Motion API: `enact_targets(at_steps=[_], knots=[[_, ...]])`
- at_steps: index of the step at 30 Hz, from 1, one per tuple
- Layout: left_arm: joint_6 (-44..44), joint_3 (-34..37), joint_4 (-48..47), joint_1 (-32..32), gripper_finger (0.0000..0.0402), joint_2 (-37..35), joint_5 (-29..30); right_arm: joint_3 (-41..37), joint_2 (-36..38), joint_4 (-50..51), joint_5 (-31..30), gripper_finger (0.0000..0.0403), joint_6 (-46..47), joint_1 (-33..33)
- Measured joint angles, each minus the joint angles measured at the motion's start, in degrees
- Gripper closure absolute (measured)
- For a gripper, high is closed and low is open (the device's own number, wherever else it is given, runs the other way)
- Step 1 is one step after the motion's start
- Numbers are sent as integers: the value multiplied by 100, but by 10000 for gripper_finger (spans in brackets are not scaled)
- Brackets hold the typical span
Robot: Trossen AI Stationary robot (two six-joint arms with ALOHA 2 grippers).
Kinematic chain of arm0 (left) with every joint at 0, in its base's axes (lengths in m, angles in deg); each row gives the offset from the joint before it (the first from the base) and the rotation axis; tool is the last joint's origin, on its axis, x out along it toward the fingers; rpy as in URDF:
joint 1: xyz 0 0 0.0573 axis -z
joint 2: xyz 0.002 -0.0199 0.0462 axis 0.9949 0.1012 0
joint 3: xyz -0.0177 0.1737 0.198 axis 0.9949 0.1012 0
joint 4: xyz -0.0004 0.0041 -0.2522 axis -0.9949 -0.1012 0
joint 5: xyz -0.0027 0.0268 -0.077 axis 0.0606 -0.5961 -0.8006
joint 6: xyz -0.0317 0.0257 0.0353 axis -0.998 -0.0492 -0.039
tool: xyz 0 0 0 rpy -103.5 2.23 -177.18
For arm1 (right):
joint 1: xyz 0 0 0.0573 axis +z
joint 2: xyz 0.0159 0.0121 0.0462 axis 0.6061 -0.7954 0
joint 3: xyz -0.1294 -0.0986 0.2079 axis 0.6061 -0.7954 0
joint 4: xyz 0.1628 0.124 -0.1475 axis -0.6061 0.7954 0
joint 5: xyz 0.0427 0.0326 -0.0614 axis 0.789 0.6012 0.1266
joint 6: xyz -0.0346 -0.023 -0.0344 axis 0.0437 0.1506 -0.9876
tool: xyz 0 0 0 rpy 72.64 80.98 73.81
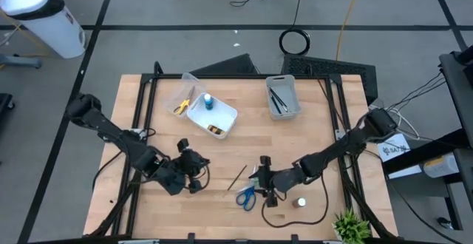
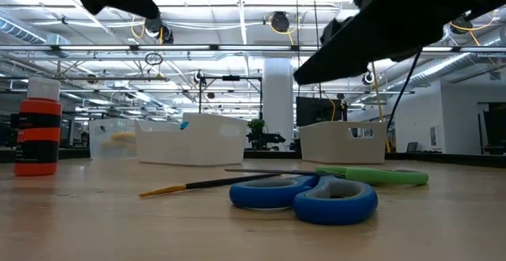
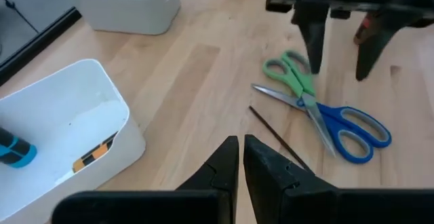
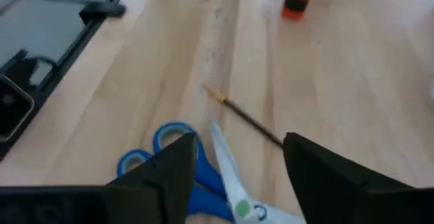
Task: Pick & Place Paint Supplies
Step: Put the blue scissors into the transparent bin
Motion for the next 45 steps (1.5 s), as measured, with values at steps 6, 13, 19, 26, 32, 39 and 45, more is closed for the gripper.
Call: enact_targets(at_steps=[6,13,19,26,32,39,45], knots=[[96,-1,103,-200,364,44,-455,425,-578,62,150,183,-2,-114],[84,-1,111,-253,364,44,-624,1462,-1385,1013,512,207,9,-161],[89,-2,103,-255,364,44,-624,2025,-1820,1993,583,227,70,-332],[83,-2,75,-253,364,44,-622,2025,-1827,2378,901,292,372,-534],[74,-2,71,-253,364,44,-622,2026,-1827,2438,1022,388,122,-603],[87,-2,73,-253,364,44,-619,1990,-1541,2181,619,392,-201,-522],[103,-2,100,-253,364,42,-614,2000,-946,1808,29,392,-619,-367]])
